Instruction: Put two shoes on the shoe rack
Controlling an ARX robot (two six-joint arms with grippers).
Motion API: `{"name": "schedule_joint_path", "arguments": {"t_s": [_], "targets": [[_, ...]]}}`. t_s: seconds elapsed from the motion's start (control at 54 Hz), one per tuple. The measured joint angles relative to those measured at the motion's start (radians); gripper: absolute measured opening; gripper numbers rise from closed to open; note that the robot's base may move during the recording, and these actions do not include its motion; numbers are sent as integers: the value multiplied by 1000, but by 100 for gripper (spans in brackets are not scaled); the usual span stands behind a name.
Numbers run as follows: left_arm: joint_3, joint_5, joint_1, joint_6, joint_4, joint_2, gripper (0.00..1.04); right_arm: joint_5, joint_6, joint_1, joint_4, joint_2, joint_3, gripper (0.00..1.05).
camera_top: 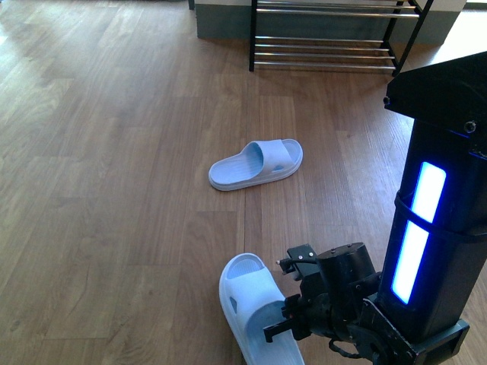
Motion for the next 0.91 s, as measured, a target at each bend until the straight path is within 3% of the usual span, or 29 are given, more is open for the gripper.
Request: {"name": "schedule_joint_path", "arguments": {"t_s": [0.389,0.666,0.907], "targets": [[0,0,0,0,0,0,95,21,34,-83,112,-127,-141,1],[0,0,0,0,0,0,95,136,40,-217,149,-576,-438,1],[0,0,0,0,0,0,95,171,6,-273,47,-998,-652,1]]}}
